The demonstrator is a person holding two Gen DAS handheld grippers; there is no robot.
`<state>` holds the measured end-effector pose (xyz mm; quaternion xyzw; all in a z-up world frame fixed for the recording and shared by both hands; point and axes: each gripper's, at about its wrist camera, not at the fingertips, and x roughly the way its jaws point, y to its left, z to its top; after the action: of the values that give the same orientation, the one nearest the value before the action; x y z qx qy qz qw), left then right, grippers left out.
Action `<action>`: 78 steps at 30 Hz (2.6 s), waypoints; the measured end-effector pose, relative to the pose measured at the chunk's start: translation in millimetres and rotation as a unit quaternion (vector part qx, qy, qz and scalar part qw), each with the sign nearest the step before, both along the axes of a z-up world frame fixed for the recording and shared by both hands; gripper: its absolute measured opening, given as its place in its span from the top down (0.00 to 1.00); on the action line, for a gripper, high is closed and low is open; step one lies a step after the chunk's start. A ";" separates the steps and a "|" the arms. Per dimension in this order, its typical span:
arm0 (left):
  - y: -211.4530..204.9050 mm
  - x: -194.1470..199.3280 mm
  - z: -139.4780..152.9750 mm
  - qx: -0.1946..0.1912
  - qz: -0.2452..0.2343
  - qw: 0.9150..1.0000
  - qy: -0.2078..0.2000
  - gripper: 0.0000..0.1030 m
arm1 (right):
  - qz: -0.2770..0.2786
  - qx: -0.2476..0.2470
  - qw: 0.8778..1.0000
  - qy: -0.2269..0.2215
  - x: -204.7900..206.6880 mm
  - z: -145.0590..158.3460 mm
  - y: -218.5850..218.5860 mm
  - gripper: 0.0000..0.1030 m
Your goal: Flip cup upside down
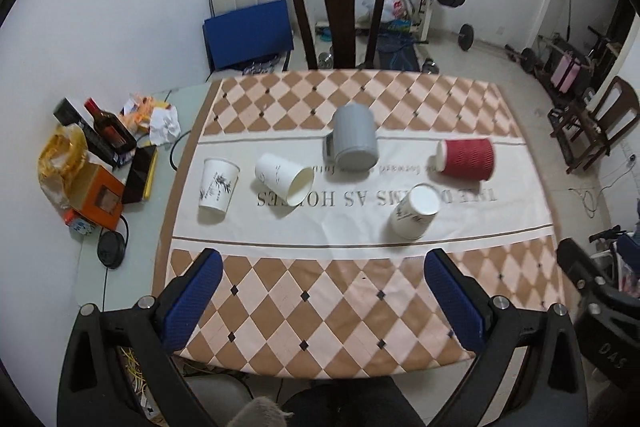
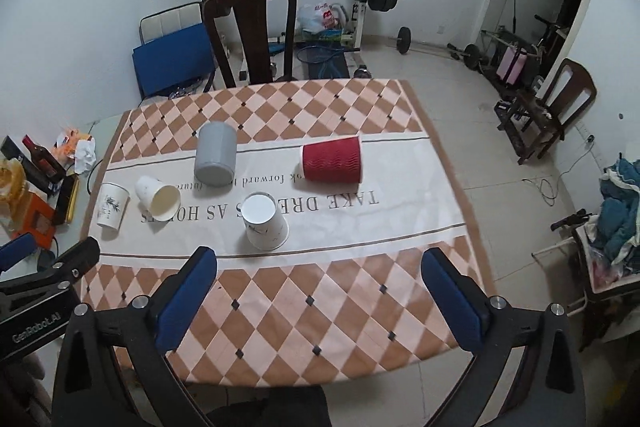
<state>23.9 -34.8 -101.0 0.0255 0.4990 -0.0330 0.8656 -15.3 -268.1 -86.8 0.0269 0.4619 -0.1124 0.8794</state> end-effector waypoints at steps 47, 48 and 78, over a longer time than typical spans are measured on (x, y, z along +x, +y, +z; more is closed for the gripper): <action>-1.2 -36.0 54.1 0.008 -0.002 1.000 0.022 0.00 | -0.010 -0.003 1.000 0.002 -49.2 77.5 1.8 0.00; -1.6 -35.8 54.0 0.007 -0.001 1.000 0.021 0.00 | -0.010 -0.002 1.000 0.002 -49.1 77.9 1.9 0.00; -2.0 -34.1 52.1 0.010 -0.006 1.000 0.022 0.00 | -0.006 -0.005 1.000 0.009 -44.1 72.9 1.8 0.00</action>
<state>-10.2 -36.8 -48.8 0.0361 0.5182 -0.0335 0.8539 -59.4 -266.3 -13.8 0.0238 0.4693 -0.1200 0.8745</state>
